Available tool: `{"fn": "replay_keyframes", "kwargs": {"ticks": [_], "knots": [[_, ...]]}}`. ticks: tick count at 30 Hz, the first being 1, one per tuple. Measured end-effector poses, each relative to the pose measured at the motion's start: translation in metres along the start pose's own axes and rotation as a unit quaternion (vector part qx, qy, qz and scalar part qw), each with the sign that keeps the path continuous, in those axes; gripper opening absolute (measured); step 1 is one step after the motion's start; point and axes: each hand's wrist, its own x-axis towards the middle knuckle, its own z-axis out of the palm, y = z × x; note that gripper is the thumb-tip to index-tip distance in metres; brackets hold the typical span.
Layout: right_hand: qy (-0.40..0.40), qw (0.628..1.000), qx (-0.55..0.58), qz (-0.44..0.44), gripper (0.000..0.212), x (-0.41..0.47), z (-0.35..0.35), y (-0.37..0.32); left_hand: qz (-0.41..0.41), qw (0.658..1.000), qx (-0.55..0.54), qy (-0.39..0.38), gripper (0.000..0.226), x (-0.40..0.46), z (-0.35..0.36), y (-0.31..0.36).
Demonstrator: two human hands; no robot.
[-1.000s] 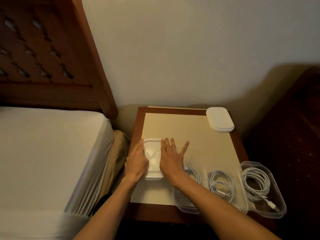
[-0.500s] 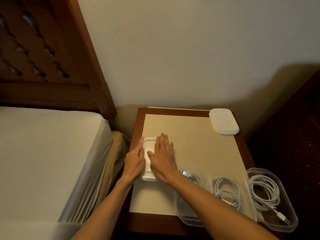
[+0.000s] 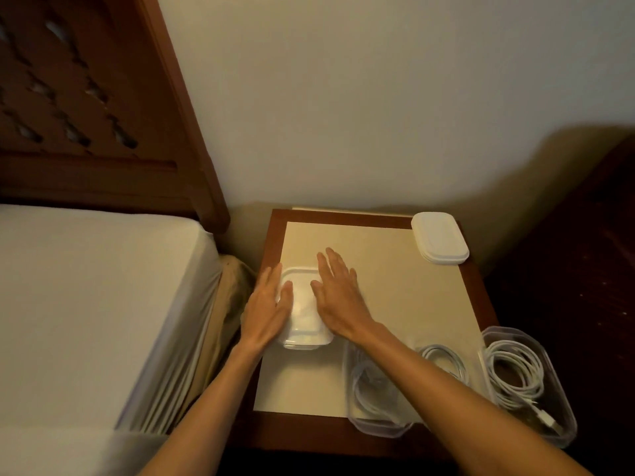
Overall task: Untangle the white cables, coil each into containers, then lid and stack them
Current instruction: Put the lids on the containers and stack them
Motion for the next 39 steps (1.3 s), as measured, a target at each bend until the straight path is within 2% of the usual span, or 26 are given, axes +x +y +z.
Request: {"fn": "replay_keyframes", "kwargs": {"ticks": [3, 4, 6, 8, 12, 14, 18, 22, 29, 32, 35, 37, 39], "knots": [[0.107, 0.994, 0.033, 0.002, 0.046, 0.004, -0.029, 0.038, 0.026, 0.991, 0.125, 0.049, 0.072, -0.002, 0.0, 0.02], [0.134, 0.991, 0.023, 0.017, 0.043, 0.011, -0.04, 0.054, 0.056, 0.982, 0.173, 0.047, 0.07, -0.002, 0.003, 0.029], [0.169, 0.983, -0.017, 0.066, 0.041, 0.027, -0.061, 0.087, 0.101, 0.967, 0.232, -0.003, 0.069, -0.001, 0.012, 0.044], [0.171, 0.973, -0.086, 0.13, 0.042, 0.039, -0.079, 0.12, 0.111, 0.96, 0.251, -0.051, 0.076, -0.003, 0.028, 0.049], [0.128, 0.946, -0.193, 0.226, 0.053, 0.049, -0.094, 0.164, 0.112, 0.941, 0.317, -0.045, 0.074, -0.006, 0.046, 0.039], [0.112, 0.935, -0.192, 0.275, 0.06, 0.054, -0.102, 0.178, 0.113, 0.937, 0.326, -0.051, 0.072, 0.003, 0.049, 0.042], [0.113, 0.922, -0.11, 0.354, 0.086, 0.062, -0.111, 0.197, 0.123, 0.933, 0.333, -0.057, 0.071, 0.012, 0.051, 0.047], [0.138, 0.927, -0.058, 0.344, 0.092, 0.062, -0.115, 0.205, 0.124, 0.936, 0.324, -0.062, 0.076, 0.011, 0.051, 0.046], [0.146, 0.931, -0.07, 0.326, 0.106, 0.051, -0.115, 0.199, 0.134, 0.937, 0.319, -0.05, 0.081, 0.011, 0.054, 0.045], [0.147, 0.943, -0.072, 0.289, 0.098, 0.045, -0.118, 0.186, 0.129, 0.937, 0.32, -0.053, 0.076, 0.012, 0.053, 0.045], [0.185, 0.952, -0.039, 0.241, 0.087, 0.034, -0.125, 0.165, 0.128, 0.936, 0.321, -0.061, 0.076, 0.012, 0.053, 0.045], [0.218, 0.955, 0.018, 0.202, 0.075, 0.019, -0.131, 0.144, 0.131, 0.94, 0.308, -0.062, 0.079, 0.012, 0.053, 0.044], [0.22, 0.952, 0.123, 0.176, 0.059, -0.001, -0.137, 0.121, 0.129, 0.949, 0.284, -0.05, 0.081, 0.012, 0.049, 0.05]]}}
